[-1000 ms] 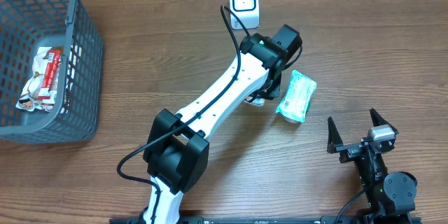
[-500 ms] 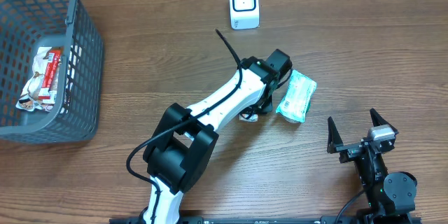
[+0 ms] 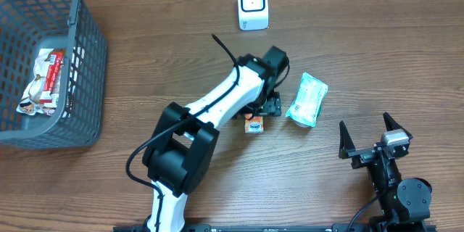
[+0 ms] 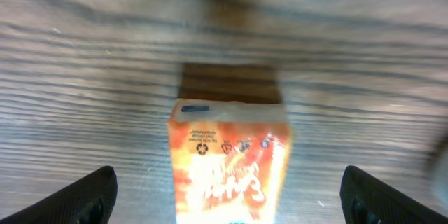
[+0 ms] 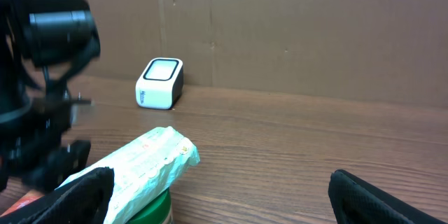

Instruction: Scan the item barcode

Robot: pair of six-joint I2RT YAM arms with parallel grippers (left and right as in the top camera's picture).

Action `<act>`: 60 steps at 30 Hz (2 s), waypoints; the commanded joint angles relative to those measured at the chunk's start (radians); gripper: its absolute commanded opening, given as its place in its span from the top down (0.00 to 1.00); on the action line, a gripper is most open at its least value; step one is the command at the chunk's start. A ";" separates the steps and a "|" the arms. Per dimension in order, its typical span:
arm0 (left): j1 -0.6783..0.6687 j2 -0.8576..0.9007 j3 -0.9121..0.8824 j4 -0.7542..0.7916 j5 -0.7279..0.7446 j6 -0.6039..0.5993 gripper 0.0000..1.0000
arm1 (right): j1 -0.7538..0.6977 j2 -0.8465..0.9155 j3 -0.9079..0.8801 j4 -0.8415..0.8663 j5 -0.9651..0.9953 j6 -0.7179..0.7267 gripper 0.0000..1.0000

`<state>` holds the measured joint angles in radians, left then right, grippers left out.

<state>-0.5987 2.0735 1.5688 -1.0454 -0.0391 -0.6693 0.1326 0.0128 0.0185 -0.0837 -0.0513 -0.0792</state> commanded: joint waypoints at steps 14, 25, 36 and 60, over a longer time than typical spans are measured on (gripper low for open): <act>0.062 -0.117 0.167 0.098 0.462 0.468 0.28 | 0.000 -0.010 -0.011 0.003 0.006 -0.001 0.00; 0.053 0.021 0.167 0.143 0.686 0.547 0.30 | 0.000 -0.010 -0.011 0.003 0.006 -0.001 0.00; 0.027 0.026 0.167 0.134 0.682 0.569 0.43 | 0.000 -0.010 -0.011 0.003 0.006 0.000 0.00; -0.012 0.034 0.150 0.130 0.530 0.505 0.73 | 0.000 -0.010 -0.011 0.003 0.006 -0.001 0.00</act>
<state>-0.6090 2.0930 1.7321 -0.9150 0.5053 -0.1547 0.1322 0.0128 0.0185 -0.0837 -0.0517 -0.0784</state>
